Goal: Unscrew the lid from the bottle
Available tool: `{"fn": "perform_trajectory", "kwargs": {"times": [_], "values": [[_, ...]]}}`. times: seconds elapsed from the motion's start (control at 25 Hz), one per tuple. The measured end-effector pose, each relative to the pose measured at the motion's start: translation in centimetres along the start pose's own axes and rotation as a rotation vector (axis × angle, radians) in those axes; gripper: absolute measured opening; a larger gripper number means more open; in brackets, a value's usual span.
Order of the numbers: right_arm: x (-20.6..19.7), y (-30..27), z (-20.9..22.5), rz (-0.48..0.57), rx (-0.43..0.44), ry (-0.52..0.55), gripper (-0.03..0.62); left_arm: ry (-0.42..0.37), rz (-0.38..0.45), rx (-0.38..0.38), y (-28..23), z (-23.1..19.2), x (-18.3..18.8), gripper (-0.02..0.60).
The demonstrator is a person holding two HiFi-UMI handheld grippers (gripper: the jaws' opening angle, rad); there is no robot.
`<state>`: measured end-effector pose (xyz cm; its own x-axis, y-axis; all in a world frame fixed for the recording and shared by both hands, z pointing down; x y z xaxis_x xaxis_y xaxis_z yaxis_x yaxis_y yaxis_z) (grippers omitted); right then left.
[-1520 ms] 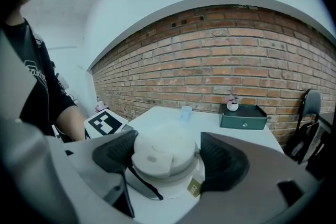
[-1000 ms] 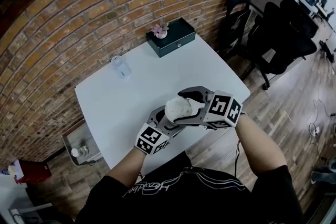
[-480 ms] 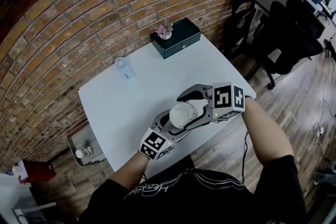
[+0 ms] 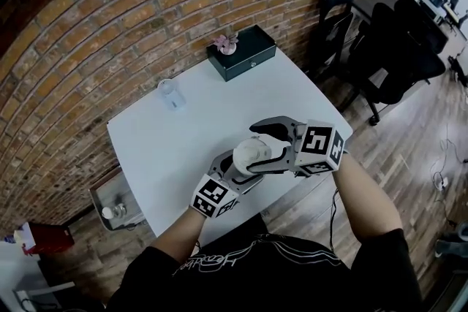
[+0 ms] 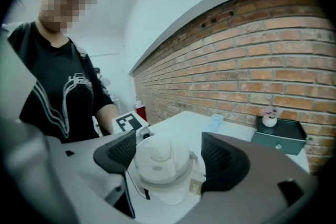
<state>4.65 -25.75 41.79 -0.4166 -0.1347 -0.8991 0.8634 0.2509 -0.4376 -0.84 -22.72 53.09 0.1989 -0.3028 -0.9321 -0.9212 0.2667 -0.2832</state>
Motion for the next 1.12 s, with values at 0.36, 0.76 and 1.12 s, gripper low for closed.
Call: {"fn": "perform_trajectory", "kwargs": {"times": [0.36,0.76,1.12], "values": [[-0.6,0.6,-2.4,0.038,-0.358,-0.122,0.380,0.010,0.005,0.025,0.1,-0.1,-0.1,0.403],[-1.4,-0.5,-2.4,0.021,-0.505,-0.172,0.354,0.010,0.033,0.044,0.1,0.0,0.0,0.403],[-1.6,-0.5,-2.5,-0.003,-0.419,-0.113,0.350,0.010,0.032,0.039,0.1,0.2,0.0,0.403]]}}
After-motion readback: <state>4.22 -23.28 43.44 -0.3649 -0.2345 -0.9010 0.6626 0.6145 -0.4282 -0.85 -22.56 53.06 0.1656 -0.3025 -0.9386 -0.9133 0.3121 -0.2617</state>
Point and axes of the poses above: the fingertips, and each gripper's own axes: y backward along the fingers, z to its right, x out of its top, the point moved 5 cm from there along y, backward along the fingers, and after that the axes turned 14 degrees about -x, right-handed, at the moved point
